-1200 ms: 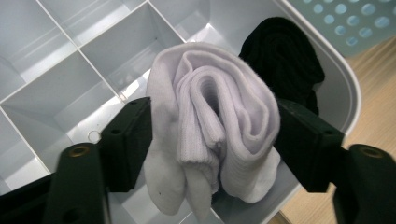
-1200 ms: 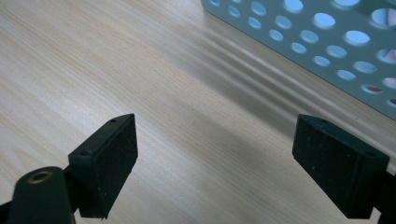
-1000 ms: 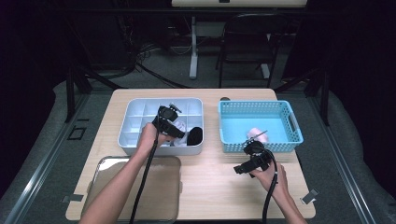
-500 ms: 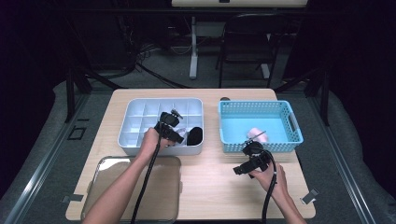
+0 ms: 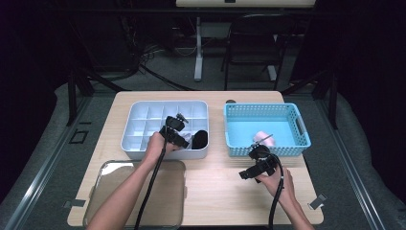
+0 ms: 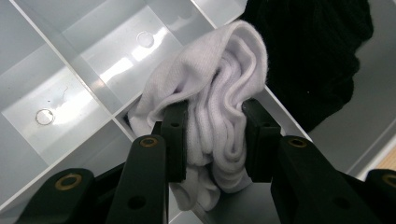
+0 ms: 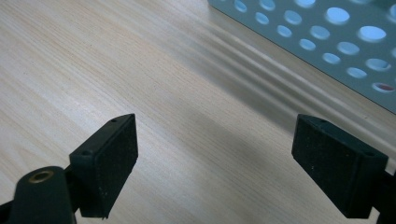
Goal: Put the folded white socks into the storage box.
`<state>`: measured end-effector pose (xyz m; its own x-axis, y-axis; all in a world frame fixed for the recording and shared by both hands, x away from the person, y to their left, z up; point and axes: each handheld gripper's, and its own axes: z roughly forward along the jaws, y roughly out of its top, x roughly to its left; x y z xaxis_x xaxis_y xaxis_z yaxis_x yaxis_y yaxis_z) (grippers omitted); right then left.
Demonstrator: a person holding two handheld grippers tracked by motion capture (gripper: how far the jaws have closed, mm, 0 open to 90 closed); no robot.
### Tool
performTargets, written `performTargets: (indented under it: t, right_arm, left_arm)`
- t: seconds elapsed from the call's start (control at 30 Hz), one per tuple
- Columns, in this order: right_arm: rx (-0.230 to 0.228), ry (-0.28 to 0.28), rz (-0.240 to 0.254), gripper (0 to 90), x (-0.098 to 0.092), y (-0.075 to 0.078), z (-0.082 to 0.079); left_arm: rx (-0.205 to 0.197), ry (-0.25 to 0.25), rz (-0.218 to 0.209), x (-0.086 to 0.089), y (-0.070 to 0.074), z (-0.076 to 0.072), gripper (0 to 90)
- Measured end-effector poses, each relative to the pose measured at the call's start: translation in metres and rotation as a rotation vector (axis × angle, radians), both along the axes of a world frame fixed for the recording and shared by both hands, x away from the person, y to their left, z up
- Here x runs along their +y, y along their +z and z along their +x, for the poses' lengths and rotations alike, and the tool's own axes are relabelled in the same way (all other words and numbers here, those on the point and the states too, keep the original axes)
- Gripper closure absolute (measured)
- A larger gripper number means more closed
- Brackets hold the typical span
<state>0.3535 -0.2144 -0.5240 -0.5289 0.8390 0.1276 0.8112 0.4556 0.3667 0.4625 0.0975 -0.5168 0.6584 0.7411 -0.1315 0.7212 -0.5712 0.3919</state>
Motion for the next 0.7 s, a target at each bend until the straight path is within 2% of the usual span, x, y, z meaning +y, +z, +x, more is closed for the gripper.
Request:
performTargets:
  t: [0.2,0.27,0.4,0.5,0.57,0.7]
  right_arm:
    - [-0.010,0.001,-0.006,13.8,-0.001,0.001,0.000]
    - [-0.011,-0.008,0.011,13.9,-0.002,0.000,0.000]
    - [-0.017,-0.002,0.008,14.0,-0.004,0.002,0.000]
    - [-0.014,-0.013,0.020,14.0,-0.004,0.003,0.000]
    - [-0.005,-0.009,0.003,14.0,-0.005,0.004,0.000]
    - [-0.009,-0.013,0.010,14.1,-0.005,0.003,0.001]
  left_arm:
    - [-0.004,-0.003,0.002,0.000,0.002,-0.001,64.3]
    - [-0.003,-0.006,-0.003,0.000,0.003,-0.002,62.0]
    - [0.008,0.005,-0.052,0.004,0.007,-0.002,54.2]
    - [-0.008,0.003,-0.062,0.006,0.011,-0.003,48.1]
    - [-0.030,0.012,-0.061,0.007,0.015,-0.005,42.7]
    - [-0.062,0.031,-0.066,0.014,0.025,-0.008,33.2]
